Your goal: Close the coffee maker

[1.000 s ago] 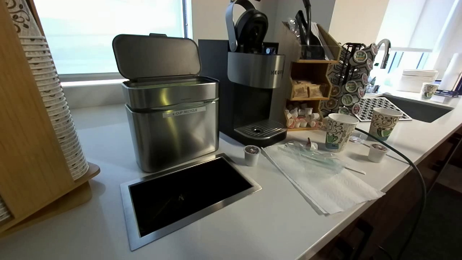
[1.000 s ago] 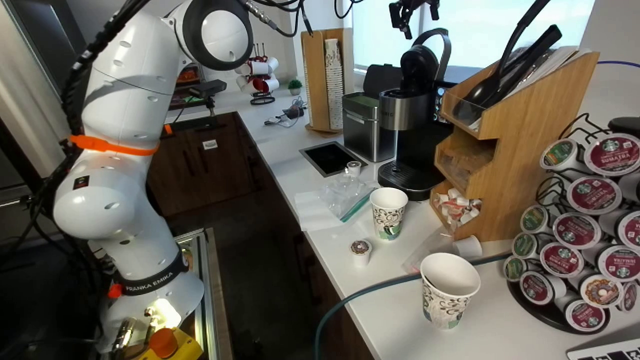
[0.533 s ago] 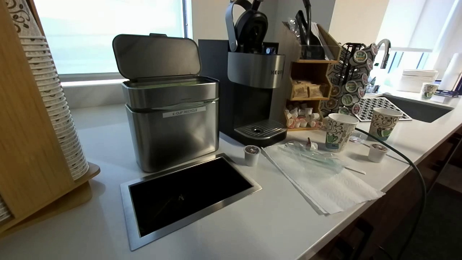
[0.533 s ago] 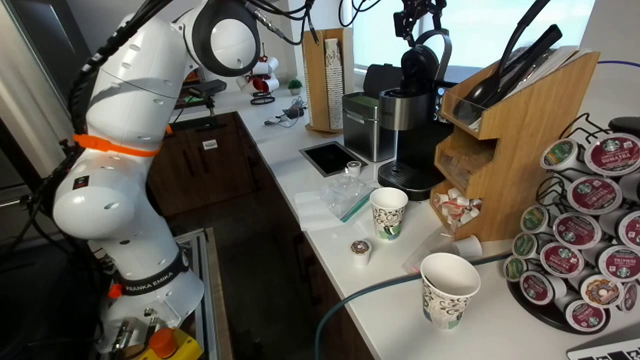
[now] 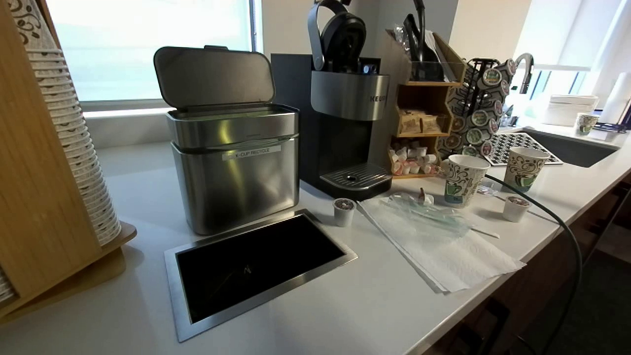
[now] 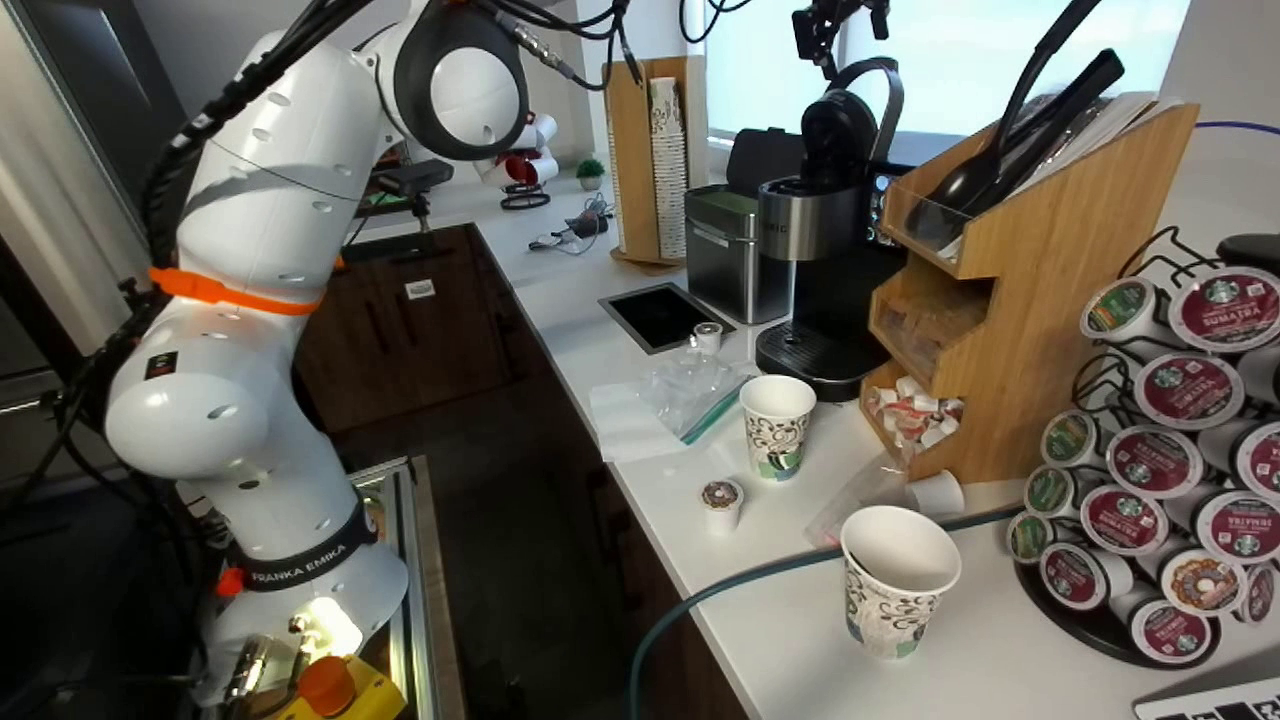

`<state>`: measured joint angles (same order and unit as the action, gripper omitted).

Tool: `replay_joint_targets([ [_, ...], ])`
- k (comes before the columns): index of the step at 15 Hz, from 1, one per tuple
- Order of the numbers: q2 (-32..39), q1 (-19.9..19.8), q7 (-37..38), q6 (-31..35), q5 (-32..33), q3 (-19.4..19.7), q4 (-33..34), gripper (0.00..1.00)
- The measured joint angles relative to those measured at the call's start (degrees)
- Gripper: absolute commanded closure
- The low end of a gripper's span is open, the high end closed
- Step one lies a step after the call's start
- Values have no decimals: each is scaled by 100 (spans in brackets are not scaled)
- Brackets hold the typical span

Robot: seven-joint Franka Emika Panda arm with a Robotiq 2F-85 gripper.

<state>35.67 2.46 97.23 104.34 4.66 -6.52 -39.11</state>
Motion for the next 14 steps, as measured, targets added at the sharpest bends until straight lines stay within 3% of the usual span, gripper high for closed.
replay_joint_targets([
  [7,224,-111,-3,-28,-174,-90,207,0],
  [14,322,-329,-158,-780,-626,-387,475,0],
])
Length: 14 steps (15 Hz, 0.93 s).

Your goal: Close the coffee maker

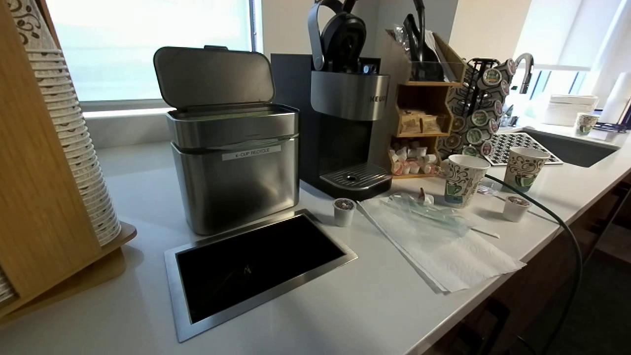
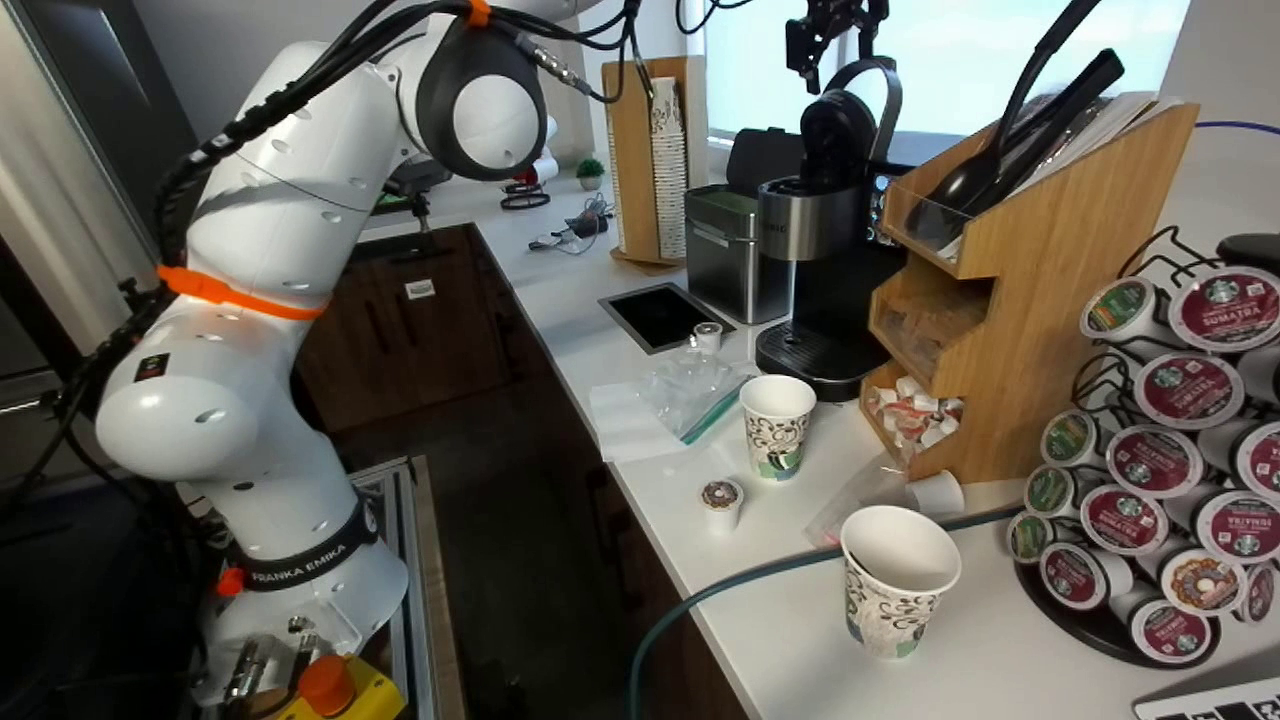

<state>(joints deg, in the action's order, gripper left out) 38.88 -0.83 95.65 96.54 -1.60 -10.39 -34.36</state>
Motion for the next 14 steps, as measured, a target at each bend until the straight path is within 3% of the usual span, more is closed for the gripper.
replay_joint_targets([
  [5,-12,-248,-129,-766,-391,-288,249,0],
  [14,91,-331,-161,-2536,-458,-565,266,0],
])
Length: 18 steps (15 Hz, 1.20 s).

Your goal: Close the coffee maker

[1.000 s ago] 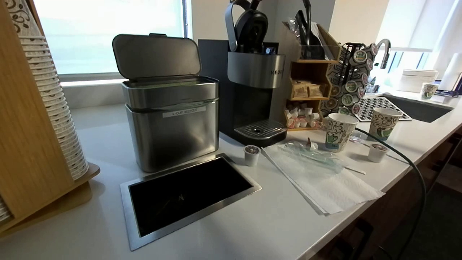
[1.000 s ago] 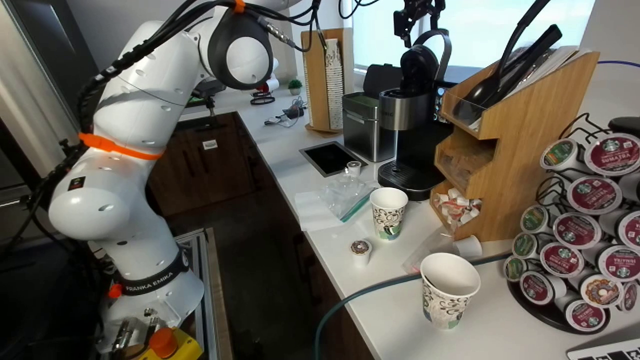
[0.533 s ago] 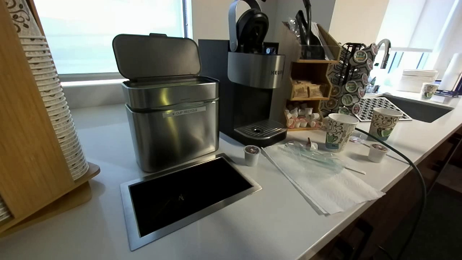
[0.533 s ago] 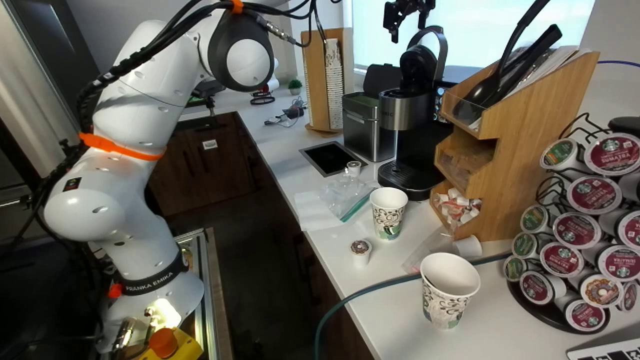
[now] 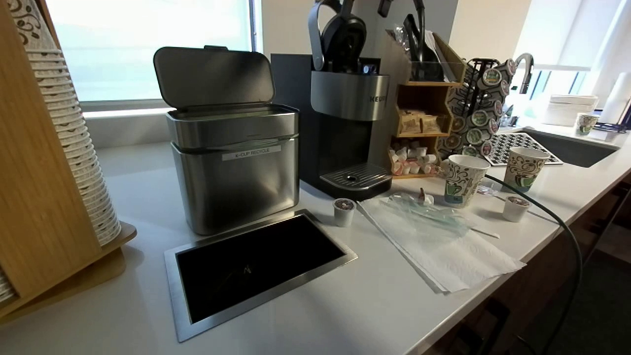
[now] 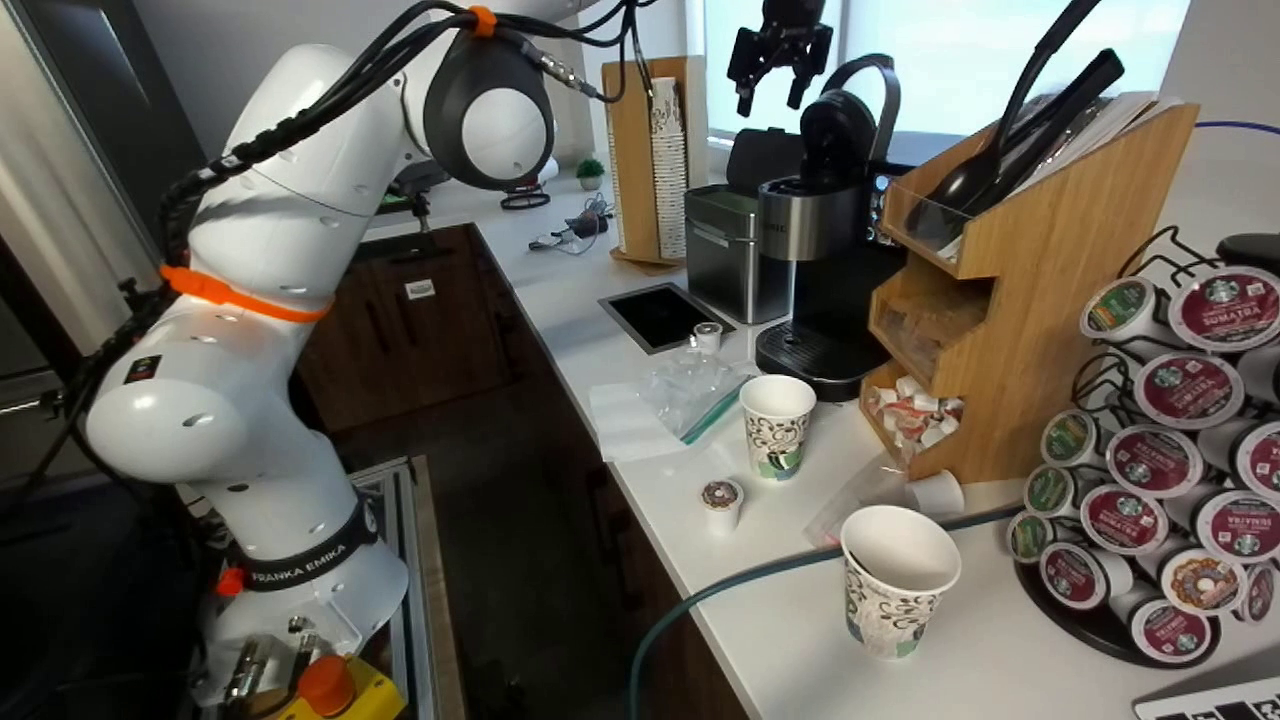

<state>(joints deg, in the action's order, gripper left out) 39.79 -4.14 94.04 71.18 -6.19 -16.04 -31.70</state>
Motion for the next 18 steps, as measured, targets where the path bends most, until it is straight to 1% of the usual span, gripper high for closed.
replay_joint_targets([
  [2,100,8,0,-246,0,-26,-2,0],
  [4,134,18,-13,-272,0,-43,21,0],
  [5,126,29,-84,-145,8,-48,72,0],
  [7,72,51,-200,303,9,-64,251,0],
  [8,55,108,-226,447,-15,47,422,0],
  [10,25,266,-236,812,-21,411,743,0],
  [13,-26,441,-296,1826,34,868,739,0],
  [14,-14,490,-334,2003,49,966,733,0],
  [15,-2,525,-345,2073,57,1019,733,0],
  [16,15,541,-302,2285,18,1038,730,0],
  [18,91,582,-78,3071,14,1108,696,0],
])
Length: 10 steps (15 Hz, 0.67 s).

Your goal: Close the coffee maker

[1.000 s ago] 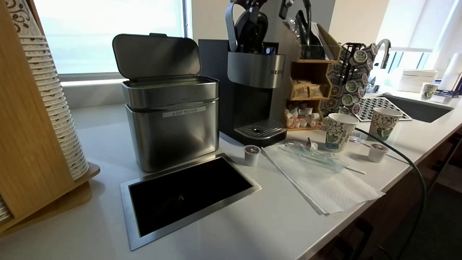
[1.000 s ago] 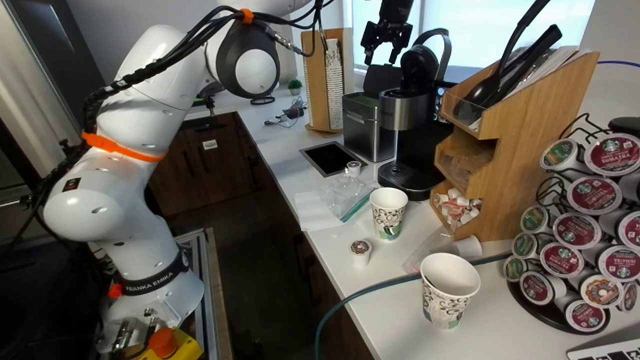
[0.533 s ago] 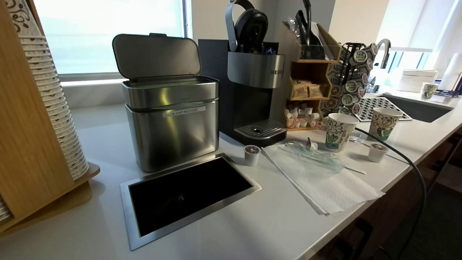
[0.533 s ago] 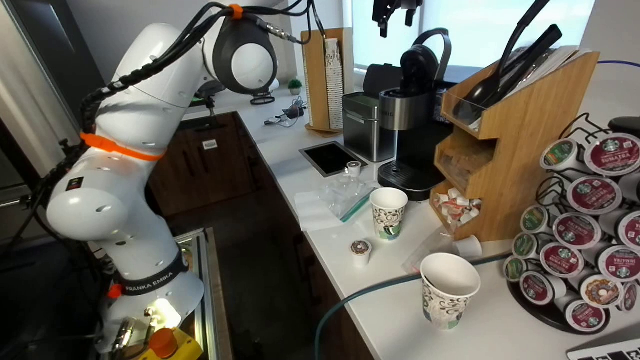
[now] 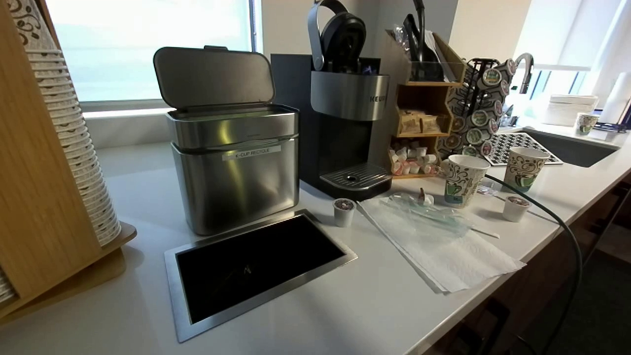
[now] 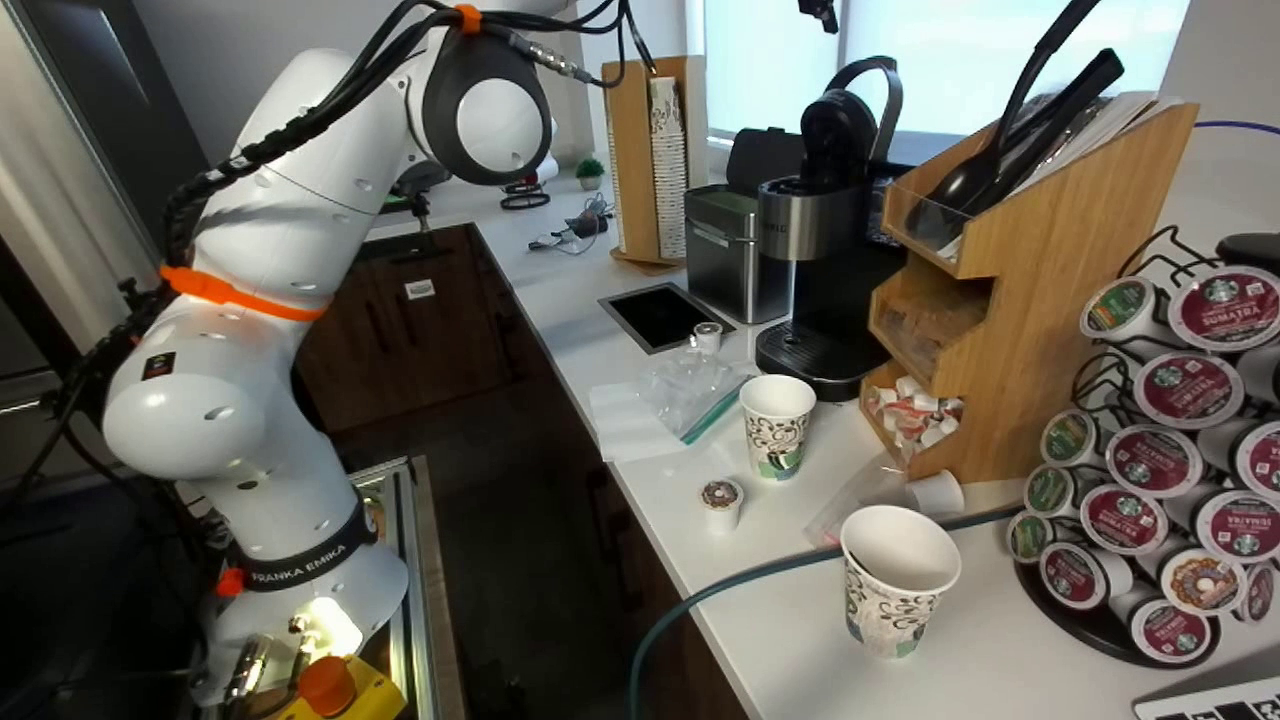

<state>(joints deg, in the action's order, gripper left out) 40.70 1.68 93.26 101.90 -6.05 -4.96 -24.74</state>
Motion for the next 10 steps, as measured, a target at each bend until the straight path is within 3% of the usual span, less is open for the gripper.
replay_joint_targets([
  [4,230,48,443,1064,0,88,-75,0],
  [10,311,56,754,1106,-8,91,-136,0],
])
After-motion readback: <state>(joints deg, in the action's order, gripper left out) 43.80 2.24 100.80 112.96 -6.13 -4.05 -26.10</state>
